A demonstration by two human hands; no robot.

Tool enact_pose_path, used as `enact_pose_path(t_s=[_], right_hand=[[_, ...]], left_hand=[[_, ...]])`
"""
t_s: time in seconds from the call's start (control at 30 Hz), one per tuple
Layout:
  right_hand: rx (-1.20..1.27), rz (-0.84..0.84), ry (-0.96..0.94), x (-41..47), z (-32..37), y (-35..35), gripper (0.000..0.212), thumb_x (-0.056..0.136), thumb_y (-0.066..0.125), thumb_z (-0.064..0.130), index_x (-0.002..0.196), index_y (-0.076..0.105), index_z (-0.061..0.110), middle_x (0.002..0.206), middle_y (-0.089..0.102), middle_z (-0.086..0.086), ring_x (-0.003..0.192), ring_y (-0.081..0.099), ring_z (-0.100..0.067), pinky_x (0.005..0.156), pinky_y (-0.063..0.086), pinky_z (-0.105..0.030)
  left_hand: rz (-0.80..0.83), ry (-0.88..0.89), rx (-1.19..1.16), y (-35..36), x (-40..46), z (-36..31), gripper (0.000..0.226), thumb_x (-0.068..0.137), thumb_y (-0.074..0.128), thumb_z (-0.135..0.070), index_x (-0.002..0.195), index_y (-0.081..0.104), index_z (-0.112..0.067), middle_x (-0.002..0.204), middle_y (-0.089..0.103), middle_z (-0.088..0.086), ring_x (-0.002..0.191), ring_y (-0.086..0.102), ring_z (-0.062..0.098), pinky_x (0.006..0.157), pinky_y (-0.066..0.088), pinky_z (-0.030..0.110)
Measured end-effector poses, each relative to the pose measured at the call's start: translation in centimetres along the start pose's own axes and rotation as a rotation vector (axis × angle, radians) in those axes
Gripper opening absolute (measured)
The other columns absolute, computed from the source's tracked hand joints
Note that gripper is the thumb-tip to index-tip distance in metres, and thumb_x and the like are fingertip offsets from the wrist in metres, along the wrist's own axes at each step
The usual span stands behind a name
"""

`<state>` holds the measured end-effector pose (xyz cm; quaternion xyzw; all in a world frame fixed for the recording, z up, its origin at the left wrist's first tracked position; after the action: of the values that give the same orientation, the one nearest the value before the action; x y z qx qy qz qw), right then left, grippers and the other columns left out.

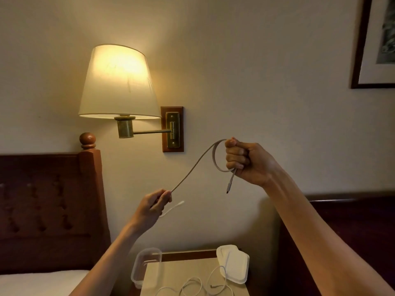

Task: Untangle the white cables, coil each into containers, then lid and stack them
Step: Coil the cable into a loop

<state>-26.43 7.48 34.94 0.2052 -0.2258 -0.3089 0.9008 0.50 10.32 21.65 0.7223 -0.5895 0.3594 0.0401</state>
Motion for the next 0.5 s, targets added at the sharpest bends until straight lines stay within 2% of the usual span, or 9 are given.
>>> enact_pose_path(t_s=[0.1, 0.17, 0.23, 0.37, 0.5], right_hand=[[-0.045, 0.033, 0.002, 0.1, -0.4, 0.2, 0.027, 0.101, 0.035, 0.022, 0.078, 0.047, 0.016, 0.05, 0.032, 0.009, 0.041, 0.024, -0.005, 0.044, 0.028, -0.017], [-0.169, -0.013, -0.033, 0.5, -1.0, 0.4, 0.029, 0.103, 0.034, 0.023, 0.079, 0.048, 0.015, 0.053, 0.037, 0.007, 0.044, 0.034, -0.005, 0.047, 0.034, -0.017], [-0.349, -0.068, -0.074, 0.9, -1.7, 0.6, 0.031, 0.105, 0.034, 0.023, 0.081, 0.051, 0.012, 0.06, 0.047, 0.002, 0.051, 0.046, -0.009, 0.052, 0.044, -0.02], [-0.613, -0.118, -0.124, 1.1, -2.9, 0.9, 0.032, 0.106, 0.034, 0.023, 0.087, 0.056, 0.008, 0.071, 0.063, -0.007, 0.066, 0.064, -0.018, 0.064, 0.053, -0.027], [-0.762, -0.143, -0.11, 0.9, -3.5, 0.9, 0.035, 0.106, 0.035, 0.025, 0.088, 0.058, 0.006, 0.07, 0.066, -0.005, 0.064, 0.064, -0.014, 0.064, 0.053, -0.026]], left_hand=[[0.013, 0.034, 0.234, 0.7, -0.4, -0.5, 0.031, 0.1, 0.048, -0.029, 0.073, 0.061, -0.022, 0.064, 0.053, -0.003, 0.055, 0.044, 0.005, 0.054, 0.037, 0.03], [0.144, 0.127, 0.419, 1.7, -0.9, -3.2, 0.03, 0.099, 0.048, -0.03, 0.071, 0.058, -0.029, 0.064, 0.057, -0.011, 0.056, 0.052, 0.006, 0.056, 0.042, 0.028], [0.231, 0.268, 0.528, 2.6, -1.4, -6.7, 0.03, 0.1, 0.046, -0.034, 0.072, 0.056, -0.028, 0.062, 0.055, -0.014, 0.058, 0.055, 0.006, 0.056, 0.042, 0.023], [0.181, 0.474, 0.577, 2.5, -1.3, -11.8, 0.024, 0.1, 0.046, -0.033, 0.075, 0.049, -0.033, 0.06, 0.047, -0.019, 0.06, 0.053, 0.005, 0.056, 0.036, 0.014], [0.108, 0.589, 0.584, 1.9, -0.8, -13.2, 0.014, 0.098, 0.048, -0.033, 0.084, 0.051, -0.037, 0.063, 0.041, -0.028, 0.057, 0.051, -0.001, 0.056, 0.032, 0.009]])
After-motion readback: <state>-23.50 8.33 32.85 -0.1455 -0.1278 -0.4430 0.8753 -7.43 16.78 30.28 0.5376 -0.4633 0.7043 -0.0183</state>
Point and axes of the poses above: each hand's wrist, its own x-axis towards the middle knuckle, its own y-axis out of the palm, z = x × y, the point moved 1 cm from there along x, towards the middle knuckle
